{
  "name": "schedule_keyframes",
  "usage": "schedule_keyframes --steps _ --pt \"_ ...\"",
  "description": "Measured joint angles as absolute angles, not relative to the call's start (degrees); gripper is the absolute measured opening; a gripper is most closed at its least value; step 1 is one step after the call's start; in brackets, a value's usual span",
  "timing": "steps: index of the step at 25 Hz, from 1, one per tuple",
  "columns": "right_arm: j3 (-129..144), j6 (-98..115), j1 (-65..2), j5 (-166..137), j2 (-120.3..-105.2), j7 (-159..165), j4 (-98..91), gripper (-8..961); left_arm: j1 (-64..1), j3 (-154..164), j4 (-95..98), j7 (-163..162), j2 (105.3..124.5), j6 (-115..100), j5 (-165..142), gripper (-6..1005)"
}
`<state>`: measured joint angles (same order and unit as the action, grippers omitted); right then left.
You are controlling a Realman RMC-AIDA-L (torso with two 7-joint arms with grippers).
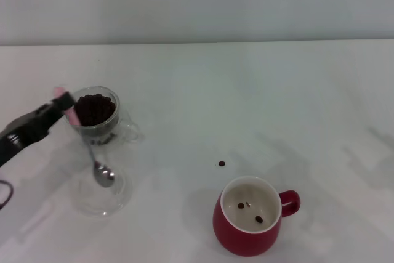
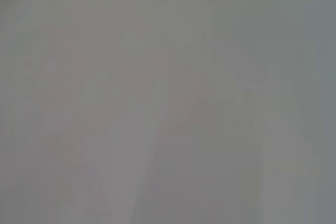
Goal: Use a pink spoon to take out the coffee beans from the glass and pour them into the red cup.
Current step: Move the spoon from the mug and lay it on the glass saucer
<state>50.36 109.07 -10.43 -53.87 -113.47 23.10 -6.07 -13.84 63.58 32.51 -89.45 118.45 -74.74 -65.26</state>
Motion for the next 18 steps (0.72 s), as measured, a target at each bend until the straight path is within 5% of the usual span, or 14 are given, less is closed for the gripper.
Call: schedule_keyframes --steps 18 --pt "49.9 107.6 -11.8 -53.9 -114.39 24.0 -6.8 754 -12.4 57.2 26.7 -83.8 116.69 -75.0 -65.7 131"
